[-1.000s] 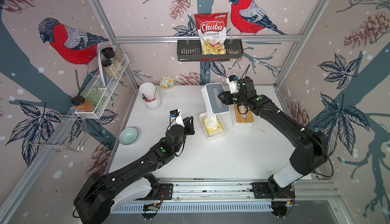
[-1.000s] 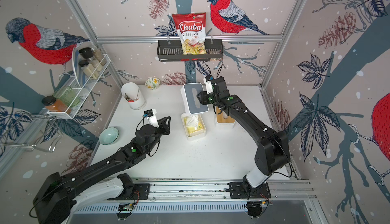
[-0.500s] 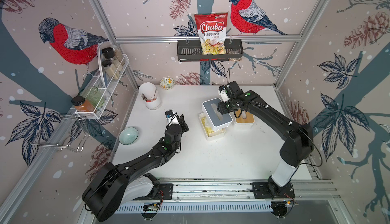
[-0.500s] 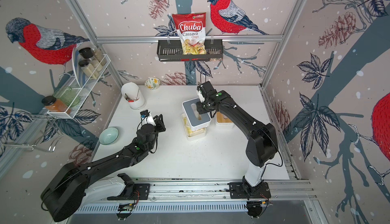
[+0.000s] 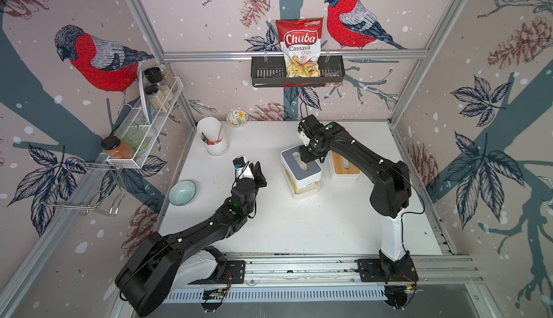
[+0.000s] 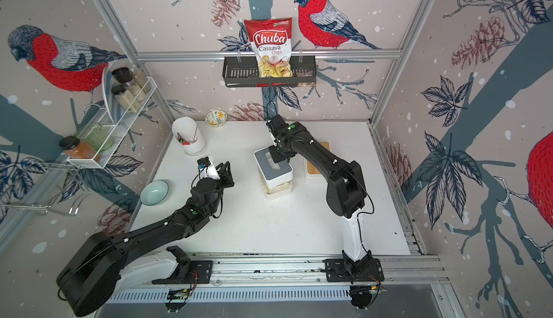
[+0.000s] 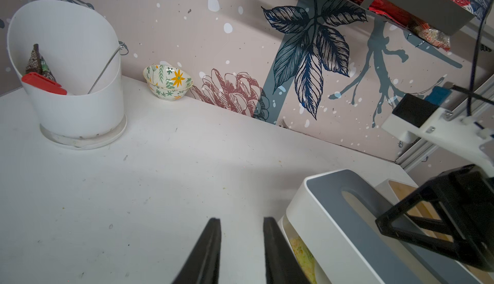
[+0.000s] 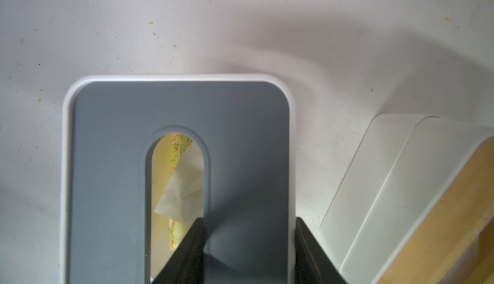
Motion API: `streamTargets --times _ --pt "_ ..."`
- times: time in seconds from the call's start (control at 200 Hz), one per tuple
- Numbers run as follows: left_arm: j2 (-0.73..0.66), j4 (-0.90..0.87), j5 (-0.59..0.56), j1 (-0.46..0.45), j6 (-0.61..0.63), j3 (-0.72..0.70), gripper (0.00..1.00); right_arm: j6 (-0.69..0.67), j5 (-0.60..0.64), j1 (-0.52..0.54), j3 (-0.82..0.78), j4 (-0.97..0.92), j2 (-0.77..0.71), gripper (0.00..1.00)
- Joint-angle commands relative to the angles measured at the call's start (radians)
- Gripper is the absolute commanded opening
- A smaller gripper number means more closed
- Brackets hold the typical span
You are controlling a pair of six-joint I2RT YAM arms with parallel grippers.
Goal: Put the tissue paper into the tissue box
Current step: Close the box lid on the tissue box.
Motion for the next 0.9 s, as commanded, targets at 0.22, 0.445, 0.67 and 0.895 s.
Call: streamTargets --times 0.22,0.445,0.67,0.895 --pt "0.000 0.052 0.011 0.004 0.008 -0.006 0.31 0.021 0.023 0.001 -0.013 -0.033 0.024 0.10" --pt "0.006 0.051 0.016 0.004 0.005 -0.004 0.31 0.014 -0.002 -0.003 -0.030 -0.008 0.043 0.10" --pt "0.021 0.053 0.016 0.004 0.009 0.000 0.31 0.020 0.014 -0.005 -0.018 -0.040 0.049 0.09" --pt "0.033 0.058 0.023 0.004 0.007 0.006 0.30 0.022 0.001 -0.008 -0.016 -0.047 0.001 0.09"
